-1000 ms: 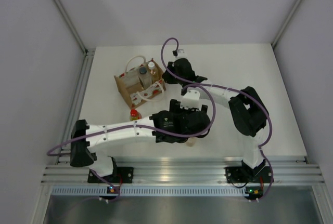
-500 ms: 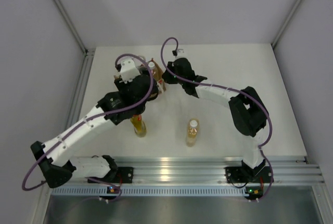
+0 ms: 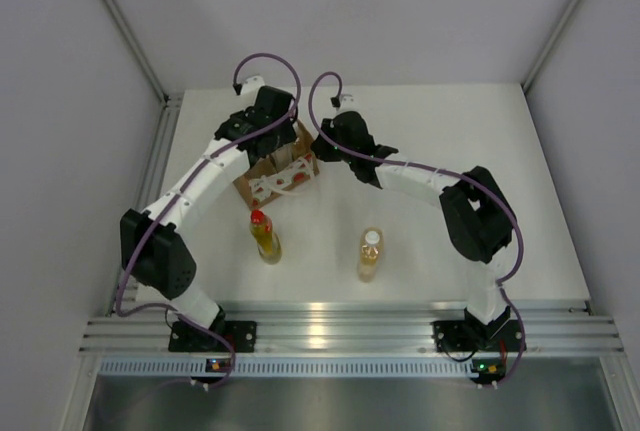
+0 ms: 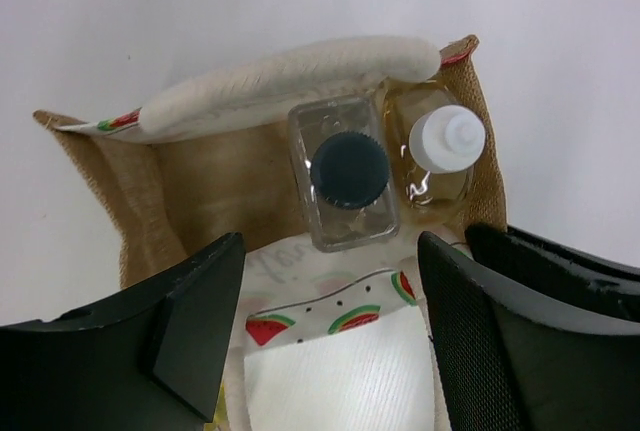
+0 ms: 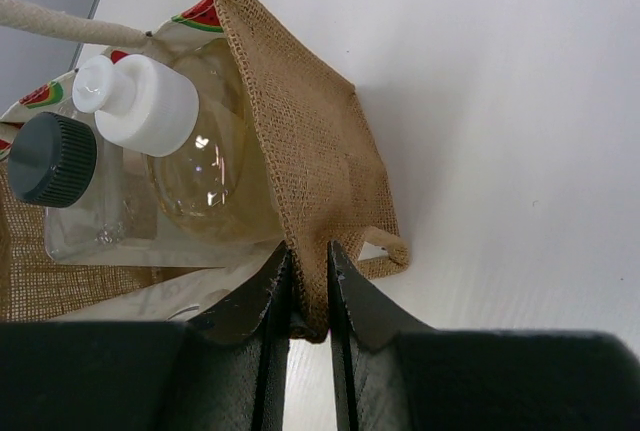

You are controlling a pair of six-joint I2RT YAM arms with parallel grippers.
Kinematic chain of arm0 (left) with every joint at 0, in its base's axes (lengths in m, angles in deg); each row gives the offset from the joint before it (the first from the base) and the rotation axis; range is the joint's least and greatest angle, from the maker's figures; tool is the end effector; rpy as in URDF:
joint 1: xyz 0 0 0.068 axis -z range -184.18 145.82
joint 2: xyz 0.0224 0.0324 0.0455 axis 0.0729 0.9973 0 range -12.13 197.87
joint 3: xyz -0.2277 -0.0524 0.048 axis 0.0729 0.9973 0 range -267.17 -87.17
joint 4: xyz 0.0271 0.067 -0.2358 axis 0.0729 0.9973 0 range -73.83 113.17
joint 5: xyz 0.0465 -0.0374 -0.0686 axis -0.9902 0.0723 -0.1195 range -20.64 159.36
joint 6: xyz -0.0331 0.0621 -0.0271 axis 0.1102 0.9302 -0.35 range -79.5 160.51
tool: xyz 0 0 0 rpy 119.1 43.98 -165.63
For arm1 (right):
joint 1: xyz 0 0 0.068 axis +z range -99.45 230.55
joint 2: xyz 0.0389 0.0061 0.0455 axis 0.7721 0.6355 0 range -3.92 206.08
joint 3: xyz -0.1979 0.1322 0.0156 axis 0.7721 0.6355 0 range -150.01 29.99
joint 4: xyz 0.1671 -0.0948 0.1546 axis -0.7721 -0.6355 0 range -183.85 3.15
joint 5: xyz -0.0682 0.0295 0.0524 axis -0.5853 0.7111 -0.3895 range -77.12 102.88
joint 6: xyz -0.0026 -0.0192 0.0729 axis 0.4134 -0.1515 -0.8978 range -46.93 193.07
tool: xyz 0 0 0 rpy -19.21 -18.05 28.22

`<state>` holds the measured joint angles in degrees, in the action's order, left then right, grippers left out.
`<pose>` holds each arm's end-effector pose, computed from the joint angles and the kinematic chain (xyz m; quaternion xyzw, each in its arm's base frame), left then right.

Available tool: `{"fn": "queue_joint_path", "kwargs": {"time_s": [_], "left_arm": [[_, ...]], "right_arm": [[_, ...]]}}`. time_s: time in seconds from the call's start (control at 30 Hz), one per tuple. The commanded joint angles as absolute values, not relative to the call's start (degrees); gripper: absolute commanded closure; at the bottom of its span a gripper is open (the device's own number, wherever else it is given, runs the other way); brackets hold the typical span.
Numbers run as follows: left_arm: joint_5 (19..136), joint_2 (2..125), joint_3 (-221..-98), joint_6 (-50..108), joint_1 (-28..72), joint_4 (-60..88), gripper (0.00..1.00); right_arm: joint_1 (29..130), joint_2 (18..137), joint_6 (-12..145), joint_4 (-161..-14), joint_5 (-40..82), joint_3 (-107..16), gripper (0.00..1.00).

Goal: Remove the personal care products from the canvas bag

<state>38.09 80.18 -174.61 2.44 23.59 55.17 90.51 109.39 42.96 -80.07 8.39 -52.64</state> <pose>0.3296 -0.1363 0.2931 -0.1847 0.8730 0.0031 0.4515 0.3586 0.2940 0.2023 -0.0507 0.8363 0.2860 0.4651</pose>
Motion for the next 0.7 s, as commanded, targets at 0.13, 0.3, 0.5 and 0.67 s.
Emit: {"fn": "queue_joint_path", "kwargs": {"time_s": [0.13, 0.3, 0.5, 0.67], "left_arm": [[41.9, 85.5, -180.0, 4.5, 22.0, 52.9, 0.28], [42.2, 87.8, -180.5, 4.6, 21.4, 52.8, 0.36], [41.5, 89.4, -178.9, 4.6, 21.1, 52.9, 0.4], [41.3, 91.3, -178.6, 4.2, 20.4, 52.9, 0.41]], "right_arm": [[91.8, 108.5, 43.4, -83.6, 8.6, -53.9, 0.96], [91.7, 108.2, 43.6, -83.6, 8.5, -53.9, 0.96], [91.8, 108.1, 43.6, -83.6, 8.3, -53.9, 0.96], [91.8, 108.4, 43.5, -83.6, 8.5, -53.9, 0.96]]}}
